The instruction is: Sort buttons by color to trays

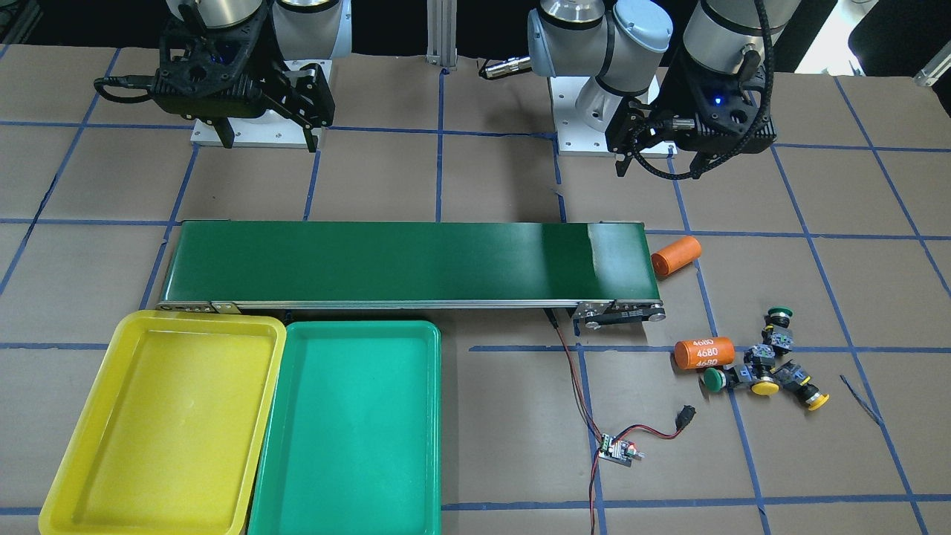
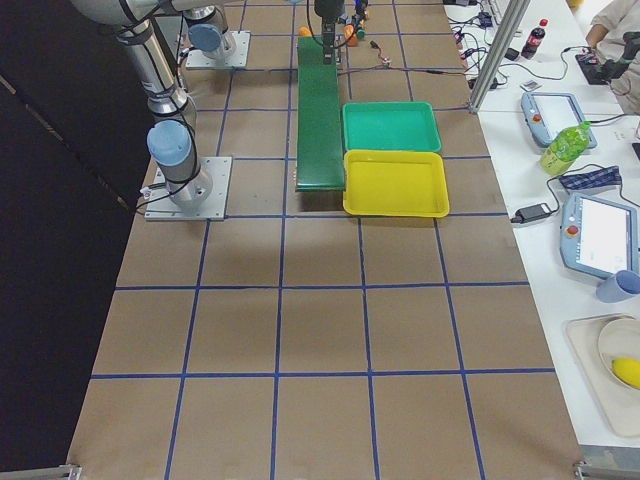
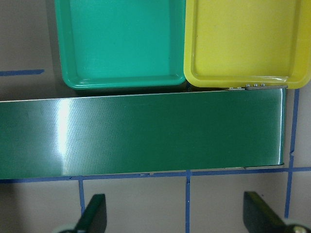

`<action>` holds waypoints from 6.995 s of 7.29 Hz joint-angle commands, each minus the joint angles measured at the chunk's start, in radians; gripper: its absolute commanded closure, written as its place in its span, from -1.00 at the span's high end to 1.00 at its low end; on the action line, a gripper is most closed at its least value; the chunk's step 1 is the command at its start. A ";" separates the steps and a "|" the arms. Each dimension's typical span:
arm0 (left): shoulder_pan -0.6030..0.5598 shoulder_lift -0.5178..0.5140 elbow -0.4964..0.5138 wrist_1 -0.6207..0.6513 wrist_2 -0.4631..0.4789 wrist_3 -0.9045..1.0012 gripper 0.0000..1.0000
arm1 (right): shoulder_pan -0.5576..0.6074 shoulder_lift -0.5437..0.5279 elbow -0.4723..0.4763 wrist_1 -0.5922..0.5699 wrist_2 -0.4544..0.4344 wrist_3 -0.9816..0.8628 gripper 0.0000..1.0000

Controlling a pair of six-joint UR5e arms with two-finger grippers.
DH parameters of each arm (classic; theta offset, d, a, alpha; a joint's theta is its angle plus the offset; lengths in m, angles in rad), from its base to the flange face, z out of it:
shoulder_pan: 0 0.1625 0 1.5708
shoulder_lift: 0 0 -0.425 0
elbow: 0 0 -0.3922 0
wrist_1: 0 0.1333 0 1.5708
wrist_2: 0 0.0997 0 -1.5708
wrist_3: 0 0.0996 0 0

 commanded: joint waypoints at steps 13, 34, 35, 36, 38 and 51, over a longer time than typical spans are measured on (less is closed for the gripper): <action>0.011 0.027 -0.104 0.056 0.003 0.016 1.00 | -0.002 0.003 0.000 0.000 0.002 0.000 1.00; 0.278 -0.496 -0.173 0.728 -0.001 0.218 1.00 | -0.054 0.004 -0.011 -0.008 0.003 0.007 1.00; 0.281 -0.499 -0.173 0.728 -0.001 0.218 1.00 | -0.051 0.004 -0.011 -0.008 0.003 0.007 1.00; 0.281 -0.504 -0.175 0.728 -0.001 0.218 1.00 | -0.051 0.006 -0.011 -0.008 0.002 0.007 1.00; 0.281 -0.516 -0.175 0.728 0.000 0.200 1.00 | -0.051 0.004 -0.011 -0.007 0.002 0.005 1.00; 0.284 -0.509 -0.184 0.719 0.006 0.212 -1.00 | -0.051 0.004 -0.011 -0.003 0.002 0.007 1.00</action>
